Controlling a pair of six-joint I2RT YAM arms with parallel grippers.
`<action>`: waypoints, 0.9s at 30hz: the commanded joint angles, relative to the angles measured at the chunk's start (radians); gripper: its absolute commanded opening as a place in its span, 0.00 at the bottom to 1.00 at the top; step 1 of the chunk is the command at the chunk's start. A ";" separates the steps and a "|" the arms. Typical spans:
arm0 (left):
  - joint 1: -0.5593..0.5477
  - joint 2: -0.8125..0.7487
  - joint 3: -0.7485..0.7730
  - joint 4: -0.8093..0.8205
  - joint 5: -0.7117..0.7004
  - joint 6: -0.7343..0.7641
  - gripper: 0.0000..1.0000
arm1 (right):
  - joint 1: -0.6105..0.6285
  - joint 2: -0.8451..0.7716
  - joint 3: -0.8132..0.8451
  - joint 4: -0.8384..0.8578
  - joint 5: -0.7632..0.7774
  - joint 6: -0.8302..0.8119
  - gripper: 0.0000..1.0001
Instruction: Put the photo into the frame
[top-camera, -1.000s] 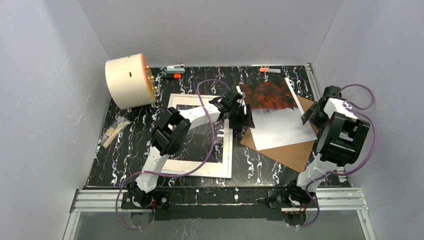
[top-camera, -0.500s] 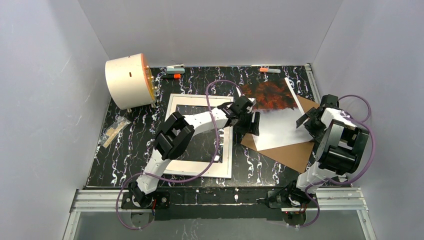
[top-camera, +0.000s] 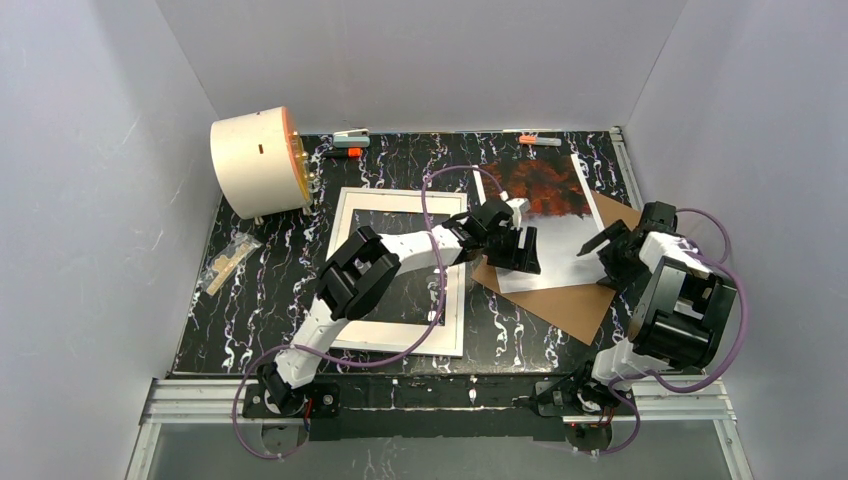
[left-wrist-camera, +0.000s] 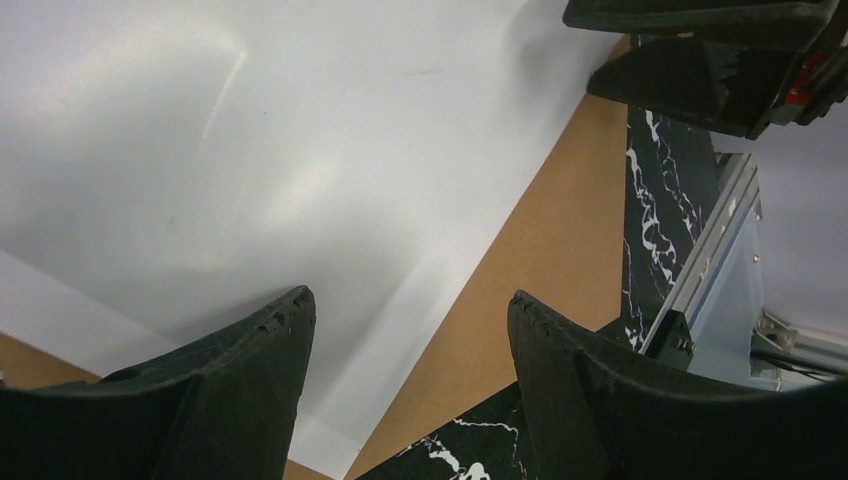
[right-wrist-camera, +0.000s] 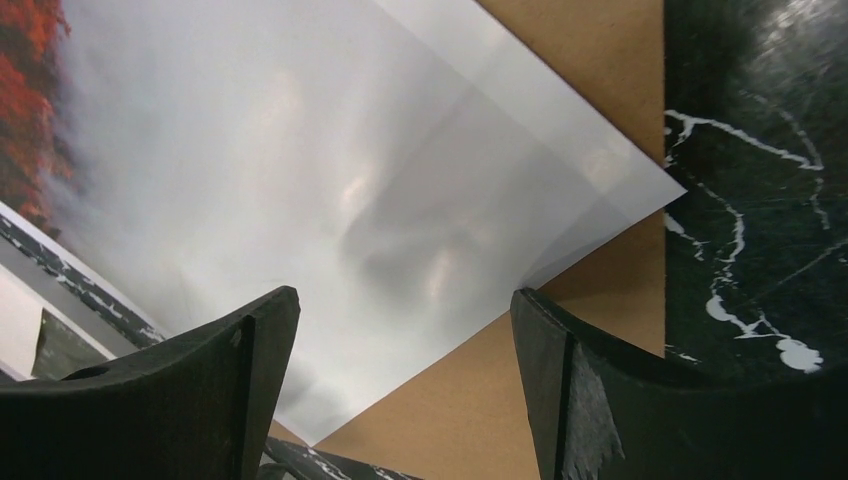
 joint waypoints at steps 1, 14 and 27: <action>-0.015 -0.010 -0.064 0.041 0.052 0.003 0.69 | 0.011 -0.003 -0.006 -0.076 -0.074 0.025 0.85; 0.002 -0.086 -0.221 -0.374 -0.220 0.148 0.66 | 0.011 -0.072 0.129 -0.244 0.209 0.011 0.86; 0.042 -0.162 -0.195 -0.458 -0.130 0.186 0.64 | -0.006 -0.104 0.021 -0.214 0.198 0.034 0.89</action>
